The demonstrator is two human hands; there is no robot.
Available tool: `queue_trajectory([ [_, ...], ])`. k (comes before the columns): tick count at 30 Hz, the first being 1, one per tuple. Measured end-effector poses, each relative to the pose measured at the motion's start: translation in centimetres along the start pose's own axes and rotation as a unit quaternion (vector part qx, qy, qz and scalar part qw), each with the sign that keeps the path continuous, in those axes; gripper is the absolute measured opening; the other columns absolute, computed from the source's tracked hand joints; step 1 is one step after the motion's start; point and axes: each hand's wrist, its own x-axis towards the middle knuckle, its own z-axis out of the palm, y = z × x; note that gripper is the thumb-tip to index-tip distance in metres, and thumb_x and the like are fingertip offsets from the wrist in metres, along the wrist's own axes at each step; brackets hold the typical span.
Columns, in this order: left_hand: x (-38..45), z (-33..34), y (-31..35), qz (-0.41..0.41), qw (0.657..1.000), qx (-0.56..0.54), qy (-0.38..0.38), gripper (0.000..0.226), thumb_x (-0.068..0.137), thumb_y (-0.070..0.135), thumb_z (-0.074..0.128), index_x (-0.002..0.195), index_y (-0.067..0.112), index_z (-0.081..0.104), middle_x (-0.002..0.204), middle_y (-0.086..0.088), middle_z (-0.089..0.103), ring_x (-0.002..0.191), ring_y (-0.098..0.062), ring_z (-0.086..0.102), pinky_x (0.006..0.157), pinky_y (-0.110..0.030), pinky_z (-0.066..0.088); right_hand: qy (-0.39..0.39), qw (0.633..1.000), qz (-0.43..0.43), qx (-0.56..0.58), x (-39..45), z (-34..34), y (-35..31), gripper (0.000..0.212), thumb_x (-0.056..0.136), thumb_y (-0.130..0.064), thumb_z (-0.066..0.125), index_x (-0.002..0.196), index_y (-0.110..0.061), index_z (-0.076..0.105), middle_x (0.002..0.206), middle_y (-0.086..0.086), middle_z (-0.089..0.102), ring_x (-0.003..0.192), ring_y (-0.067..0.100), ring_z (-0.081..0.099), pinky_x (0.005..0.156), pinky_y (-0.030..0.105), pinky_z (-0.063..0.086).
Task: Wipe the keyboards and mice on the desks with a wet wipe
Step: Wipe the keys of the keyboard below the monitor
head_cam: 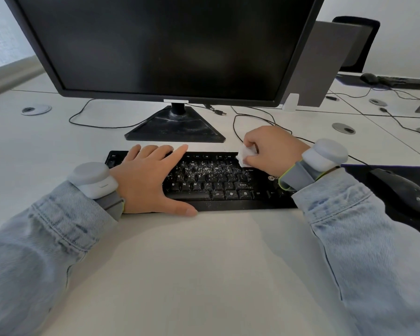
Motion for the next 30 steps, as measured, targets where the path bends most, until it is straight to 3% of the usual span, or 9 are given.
queue_trajectory([
  [5, 0.1, 0.1, -0.1, 0.004, 1.000, 0.003, 0.001, 0.139, 0.049, 0.108, 0.027, 0.159, 0.033, -0.010, 0.157, 0.012, 0.020, 0.148, -0.019, 0.015, 0.124, -0.048, 0.010, 0.008, 0.999, -0.022, 0.029, -0.3, -0.1, -1.1, 0.023, 0.089, -0.033, 0.062, 0.088, -0.010, 0.064, 0.087, -0.001, 0.055, 0.082, 0.017, 0.051, 0.058, 0.024, 0.030],
  [9, 0.1, 0.2, -0.2, 0.004, 1.000, 0.003, 0.005, 0.139, 0.049, 0.108, 0.027, 0.159, 0.033, -0.009, 0.157, 0.012, 0.021, 0.147, -0.019, 0.017, 0.123, -0.047, 0.012, -0.007, 0.999, -0.023, 0.023, -0.1, 0.4, -0.4, 0.013, 0.087, -0.020, 0.061, 0.088, -0.007, 0.060, 0.085, -0.001, 0.052, 0.079, 0.019, 0.046, 0.056, 0.028, 0.024],
  [11, 0.1, 0.2, -0.2, 0.004, 1.000, 0.000, 0.004, 0.139, 0.048, 0.108, 0.027, 0.159, 0.033, -0.009, 0.157, 0.013, 0.021, 0.147, -0.019, 0.017, 0.123, -0.046, 0.012, -0.014, 1.000, -0.008, 0.012, -0.1, 0.3, 0.4, 0.012, 0.086, -0.019, 0.062, 0.091, -0.009, 0.061, 0.089, -0.001, 0.054, 0.080, 0.018, 0.046, 0.054, 0.023, 0.026],
  [15, 0.0, 0.1, -0.1, 0.004, 1.000, -0.001, 0.006, 0.139, 0.048, 0.109, 0.027, 0.159, 0.033, -0.010, 0.156, 0.013, 0.021, 0.147, -0.018, 0.018, 0.123, -0.045, 0.012, 0.002, 0.998, 0.030, 0.047, -0.1, -0.1, 1.4, 0.024, 0.082, -0.024, 0.067, 0.105, -0.019, 0.062, 0.095, -0.004, 0.059, 0.085, 0.015, 0.050, 0.067, 0.025, 0.033],
  [18, 0.0, 0.1, -0.1, 0.003, 1.000, -0.002, 0.005, 0.139, 0.048, 0.109, 0.027, 0.159, 0.033, -0.010, 0.157, 0.013, 0.021, 0.147, -0.019, 0.017, 0.124, -0.047, 0.012, 0.041, 0.998, 0.001, 0.047, 0.1, 0.3, 0.5, 0.013, 0.082, -0.022, 0.066, 0.093, -0.016, 0.066, 0.084, -0.006, 0.056, 0.082, 0.015, 0.053, 0.058, 0.019, 0.031],
  [21, 0.0, 0.2, -0.1, 0.003, 1.000, 0.002, 0.006, 0.139, 0.048, 0.109, 0.026, 0.159, 0.033, -0.009, 0.156, 0.013, 0.022, 0.146, -0.019, 0.018, 0.123, -0.046, 0.013, 0.028, 0.998, -0.025, 0.041, 0.2, 0.8, -0.2, 0.011, 0.083, -0.021, 0.066, 0.085, -0.011, 0.064, 0.079, -0.004, 0.054, 0.077, 0.016, 0.050, 0.054, 0.013, 0.027],
  [27, 0.1, 0.2, -0.2, 0.003, 1.000, -0.004, 0.003, 0.140, 0.047, 0.110, 0.026, 0.159, 0.034, -0.010, 0.156, 0.014, 0.022, 0.147, -0.019, 0.018, 0.123, -0.049, 0.013, 0.040, 0.999, 0.030, 0.007, -0.3, -0.1, 1.8, 0.016, 0.084, -0.023, 0.063, 0.085, -0.008, 0.065, 0.086, 0.003, 0.063, 0.082, 0.022, 0.057, 0.063, 0.030, 0.041],
  [30, 0.1, 0.2, -0.1, 0.003, 1.000, -0.002, 0.006, 0.139, 0.048, 0.109, 0.026, 0.159, 0.034, -0.009, 0.156, 0.014, 0.022, 0.146, -0.019, 0.018, 0.123, -0.048, 0.013, 0.036, 0.997, 0.005, 0.074, -1.1, -0.1, 1.0, 0.013, 0.081, -0.027, 0.064, 0.081, -0.013, 0.064, 0.083, -0.001, 0.063, 0.078, 0.017, 0.057, 0.062, 0.025, 0.040],
])
